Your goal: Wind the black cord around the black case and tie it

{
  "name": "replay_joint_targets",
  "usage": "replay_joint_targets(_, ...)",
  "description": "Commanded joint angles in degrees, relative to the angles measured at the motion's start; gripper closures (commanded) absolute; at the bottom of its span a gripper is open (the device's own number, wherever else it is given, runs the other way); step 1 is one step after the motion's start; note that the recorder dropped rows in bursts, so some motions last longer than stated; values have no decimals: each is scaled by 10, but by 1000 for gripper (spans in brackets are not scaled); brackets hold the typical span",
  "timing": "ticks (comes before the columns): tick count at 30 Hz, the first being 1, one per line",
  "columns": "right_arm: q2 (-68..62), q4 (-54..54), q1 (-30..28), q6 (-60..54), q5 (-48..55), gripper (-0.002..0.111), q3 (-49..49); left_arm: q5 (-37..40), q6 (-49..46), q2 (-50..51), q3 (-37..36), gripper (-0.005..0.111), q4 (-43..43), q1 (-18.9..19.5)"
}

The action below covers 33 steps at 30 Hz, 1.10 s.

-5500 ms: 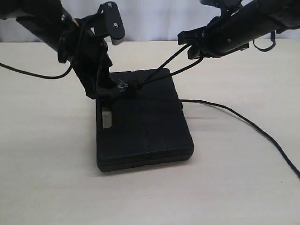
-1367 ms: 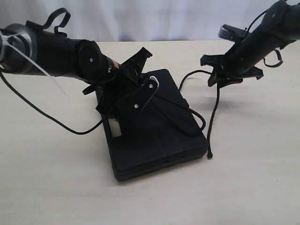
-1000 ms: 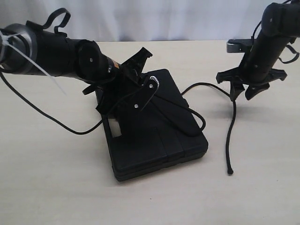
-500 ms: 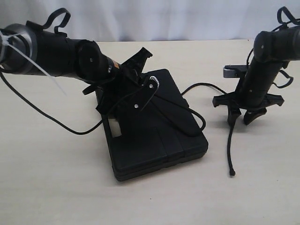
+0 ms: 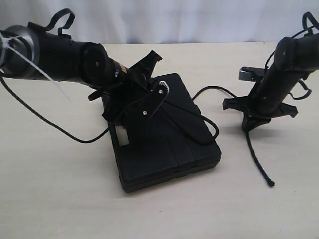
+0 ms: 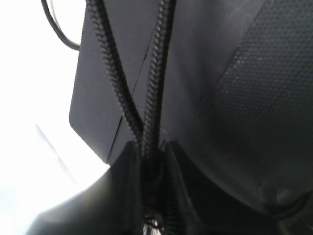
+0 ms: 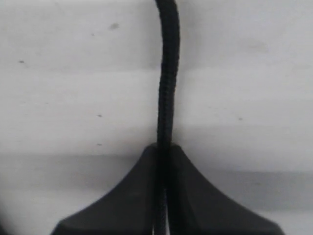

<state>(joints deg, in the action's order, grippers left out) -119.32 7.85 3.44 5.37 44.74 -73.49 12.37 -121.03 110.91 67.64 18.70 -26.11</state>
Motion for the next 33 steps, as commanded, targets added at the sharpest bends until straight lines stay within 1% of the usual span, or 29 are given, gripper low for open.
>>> replay_joint_targets(1, 12, 106, -9, -33, -16, 104, -10, -7, -17, -6, 4, 107, 2, -5)
replay_joint_targets(5, 23, 191, -15, -33, -22, 104, -48, -9, -17, -6, 4, 107, 2, -5)
replay_joint_targets(9, 23, 264, -15, -36, -56, 104, -71, -12, -17, -6, 4, 107, 2, -5)
replay_joint_targets(13, 22, 354, -15, -113, -60, 104, -91, -27, -17, -6, 4, 107, 0, -5)
replay_joint_targets(19, 22, 510, -15, -202, -58, 104, -98, -71, -17, -6, 4, 107, -7, -5)
replay_joint_targets(22, 22, 545, -16, -215, -52, 104, -98, -98, -17, -6, 4, 107, -7, -5)
replay_joint_targets(28, 22, 559, -20, -213, -51, 104, -98, -161, -17, -6, 4, 107, 0, -5)
replay_joint_targets(33, 22, 579, -36, -217, -12, 104, -98, -152, -17, -6, 4, 107, -17, -5)
